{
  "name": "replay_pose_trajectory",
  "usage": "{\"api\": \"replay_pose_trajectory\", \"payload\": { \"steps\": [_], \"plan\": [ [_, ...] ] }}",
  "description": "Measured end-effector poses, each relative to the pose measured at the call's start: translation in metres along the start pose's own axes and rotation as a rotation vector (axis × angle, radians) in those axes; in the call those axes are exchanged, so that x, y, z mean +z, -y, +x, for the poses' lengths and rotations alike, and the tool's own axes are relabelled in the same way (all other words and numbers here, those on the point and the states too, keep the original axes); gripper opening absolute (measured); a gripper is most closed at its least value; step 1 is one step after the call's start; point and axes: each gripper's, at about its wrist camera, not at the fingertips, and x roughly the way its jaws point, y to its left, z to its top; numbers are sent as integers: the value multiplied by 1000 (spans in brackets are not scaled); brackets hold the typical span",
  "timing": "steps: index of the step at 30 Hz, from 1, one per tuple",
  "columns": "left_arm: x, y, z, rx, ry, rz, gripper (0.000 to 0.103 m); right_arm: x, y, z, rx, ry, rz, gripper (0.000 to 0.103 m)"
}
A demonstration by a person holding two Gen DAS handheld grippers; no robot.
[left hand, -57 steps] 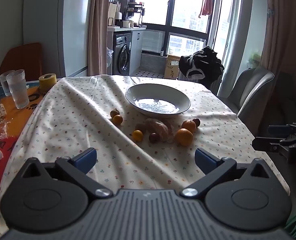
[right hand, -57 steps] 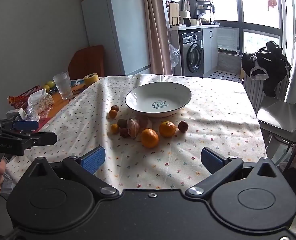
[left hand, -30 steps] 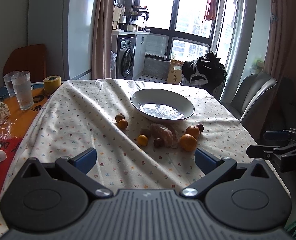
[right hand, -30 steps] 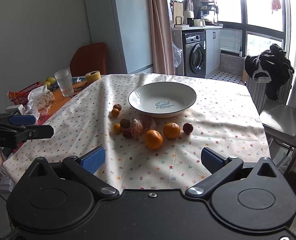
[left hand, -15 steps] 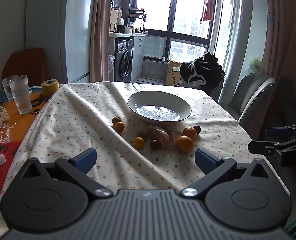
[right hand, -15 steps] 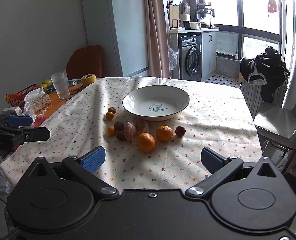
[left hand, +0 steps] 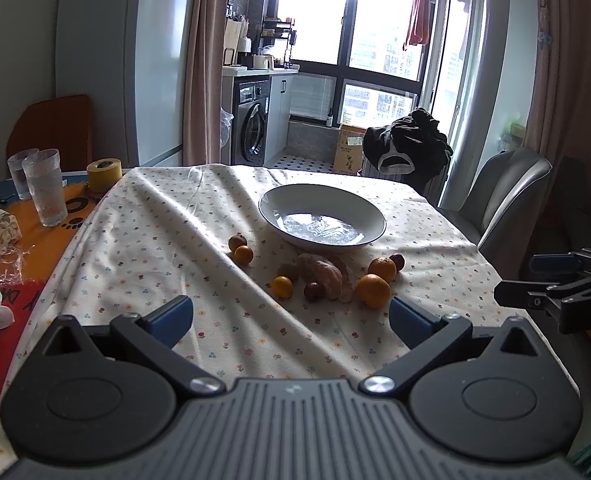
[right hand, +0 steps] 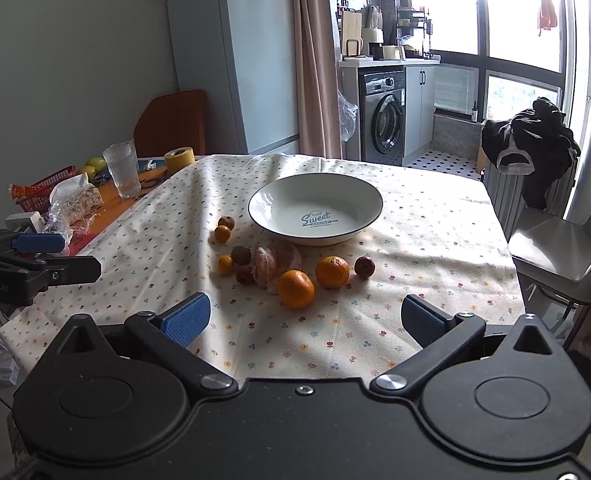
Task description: Organize fruits
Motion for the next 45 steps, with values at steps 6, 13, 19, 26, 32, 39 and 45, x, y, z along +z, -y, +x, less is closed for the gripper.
{"api": "replay_pose_trajectory", "payload": {
  "steps": [6, 13, 19, 26, 32, 39, 45],
  "plan": [
    [1, 0, -2, 3, 5, -7, 103, 0, -1, 0, -2, -2, 4, 103],
    [0, -1, -2, 4, 1, -12, 103, 0, 0, 2, 2, -3, 6, 103],
    [-1, 0, 1, -1, 0, -14, 103, -2, 2, 7, 15, -5, 7, 103],
    [-4, 1, 9, 4, 1, -16, 103, -8, 10, 17, 45, -17, 36, 103],
    [-5, 0, 17, 5, 11, -25, 103, -15, 17, 28, 55, -30, 49, 103],
    [-7, 0, 31, 24, 13, -32, 103, -19, 22, 40, 116, -30, 64, 103],
    [-10, -1, 43, 11, 8, -38, 103, -21, 27, 49, 128, -17, 69, 103]
  ]
}}
